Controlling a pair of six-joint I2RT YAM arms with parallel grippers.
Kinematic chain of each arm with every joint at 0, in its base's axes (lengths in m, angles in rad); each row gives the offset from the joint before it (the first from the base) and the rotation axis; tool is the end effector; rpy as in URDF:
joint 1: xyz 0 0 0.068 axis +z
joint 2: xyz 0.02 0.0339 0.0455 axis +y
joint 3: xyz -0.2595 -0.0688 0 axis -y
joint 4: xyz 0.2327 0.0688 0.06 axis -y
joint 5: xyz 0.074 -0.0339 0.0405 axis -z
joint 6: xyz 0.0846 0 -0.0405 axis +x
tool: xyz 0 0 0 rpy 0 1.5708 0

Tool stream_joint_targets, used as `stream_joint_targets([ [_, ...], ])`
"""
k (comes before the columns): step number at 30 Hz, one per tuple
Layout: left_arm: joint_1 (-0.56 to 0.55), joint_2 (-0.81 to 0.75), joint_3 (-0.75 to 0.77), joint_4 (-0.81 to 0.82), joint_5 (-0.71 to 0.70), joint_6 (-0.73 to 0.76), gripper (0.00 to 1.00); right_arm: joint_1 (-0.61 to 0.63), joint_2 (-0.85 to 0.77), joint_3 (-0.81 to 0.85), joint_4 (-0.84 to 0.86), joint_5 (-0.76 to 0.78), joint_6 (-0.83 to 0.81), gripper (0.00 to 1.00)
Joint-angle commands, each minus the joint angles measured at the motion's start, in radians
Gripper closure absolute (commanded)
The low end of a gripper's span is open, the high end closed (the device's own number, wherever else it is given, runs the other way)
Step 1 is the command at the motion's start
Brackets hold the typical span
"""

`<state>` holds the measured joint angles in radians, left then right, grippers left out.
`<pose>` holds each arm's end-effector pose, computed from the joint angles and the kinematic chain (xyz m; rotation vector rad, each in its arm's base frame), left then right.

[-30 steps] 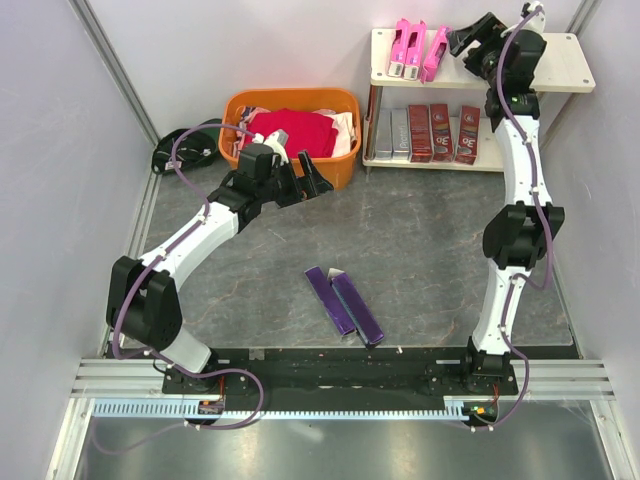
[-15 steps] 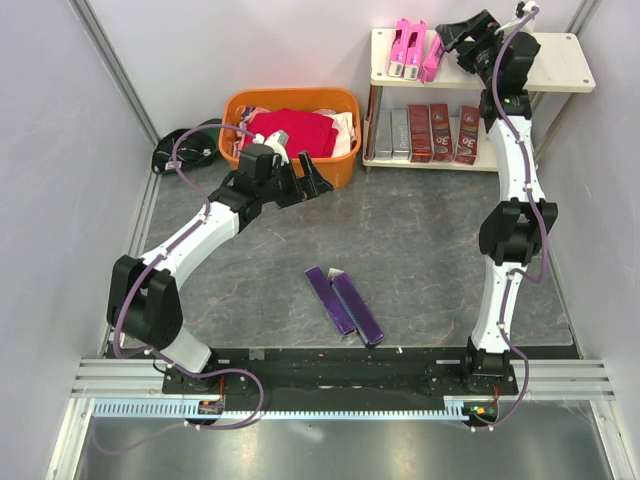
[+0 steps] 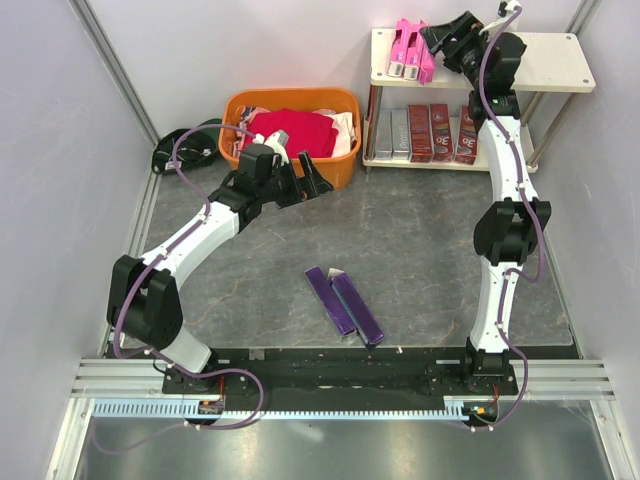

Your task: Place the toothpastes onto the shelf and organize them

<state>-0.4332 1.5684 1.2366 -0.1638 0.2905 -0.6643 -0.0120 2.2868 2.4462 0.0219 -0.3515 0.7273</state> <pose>0.3486 -0.1879 0.2802 -0.0626 2.1906 -0.9514 0.5618 0.0224 0.4331 0.2310 1.4345 0.8333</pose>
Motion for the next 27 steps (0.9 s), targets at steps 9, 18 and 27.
stream_joint_targets([
  [9, 0.005, -0.028, -0.02, 0.014, -0.002, 0.011, 0.0, 0.006, 0.013, 0.001, -0.05, -0.04, 0.017, 0.05],
  [18, 0.004, -0.064, -0.055, 0.004, -0.014, 0.028, 0.0, 0.006, -0.239, -0.278, -0.028, 0.192, -0.069, 0.02],
  [27, 0.001, -0.122, -0.152, 0.001, 0.009, 0.048, 0.0, 0.006, -0.61, -0.565, -0.019, 0.244, -0.137, 0.02],
])
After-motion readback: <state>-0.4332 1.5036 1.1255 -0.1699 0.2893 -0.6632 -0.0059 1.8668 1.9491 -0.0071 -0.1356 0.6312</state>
